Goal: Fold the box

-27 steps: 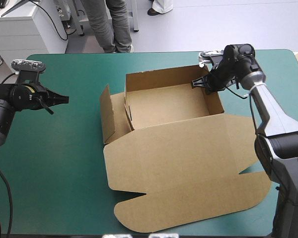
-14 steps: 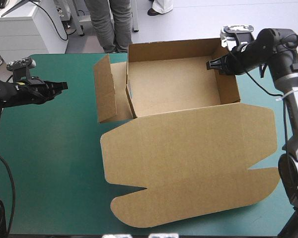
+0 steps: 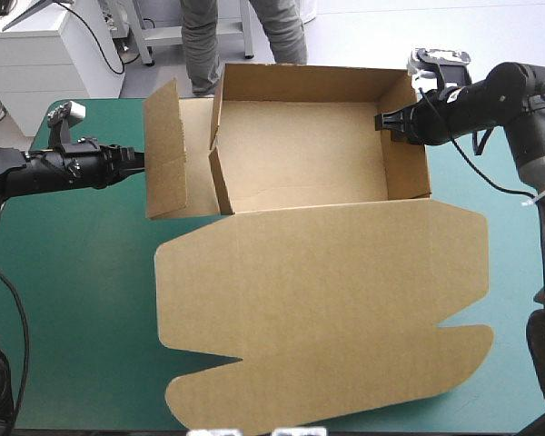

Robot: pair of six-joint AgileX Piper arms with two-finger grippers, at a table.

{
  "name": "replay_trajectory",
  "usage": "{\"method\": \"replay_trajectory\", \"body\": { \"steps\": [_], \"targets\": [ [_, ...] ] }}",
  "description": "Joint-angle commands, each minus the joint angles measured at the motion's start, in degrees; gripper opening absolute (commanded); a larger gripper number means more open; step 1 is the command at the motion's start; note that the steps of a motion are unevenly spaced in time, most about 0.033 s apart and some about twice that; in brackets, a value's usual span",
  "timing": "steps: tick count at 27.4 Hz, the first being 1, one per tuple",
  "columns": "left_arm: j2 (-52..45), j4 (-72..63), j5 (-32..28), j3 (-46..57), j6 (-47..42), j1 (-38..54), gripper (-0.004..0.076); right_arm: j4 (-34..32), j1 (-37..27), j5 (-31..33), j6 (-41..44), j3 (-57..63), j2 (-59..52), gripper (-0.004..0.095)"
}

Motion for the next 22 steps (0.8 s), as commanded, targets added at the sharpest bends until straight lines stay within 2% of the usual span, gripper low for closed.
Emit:
{"method": "replay_trajectory", "body": {
  "steps": [1, 4, 8, 15, 22],
  "targets": [
    [-2.3, -7.0, 3.4, -1.4, 0.8, 0.0, -0.0008, 3.8, 0.7, -5.1, 0.7, -1.5, -3.5, -0.0019],
    [-2.9, -7.2, 6.0, -1.4, 1.5, 0.0, -0.0008, 1.2, 2.6, -6.5, 0.6, -1.5, -3.5, -0.0019],
    [-6.0, -7.2, 6.1, -1.4, 1.5, 0.0, -0.0008, -4.7, 4.5, -8.1, 2.6, -1.5, -3.5, -0.0019],
    [-12.3, -7.2, 8.5, -1.4, 1.3, 0.0, -0.0008, -5.1, 6.8, -13.5, 3.3, -1.5, -3.5, -0.0019],
    [-16.5, -7.2, 9.5, -1.4, -1.0, 0.0, -0.0008, -5.1, 10.1, -15.6, 3.3, -1.5, -1.7, -0.0019]
  ]
}}
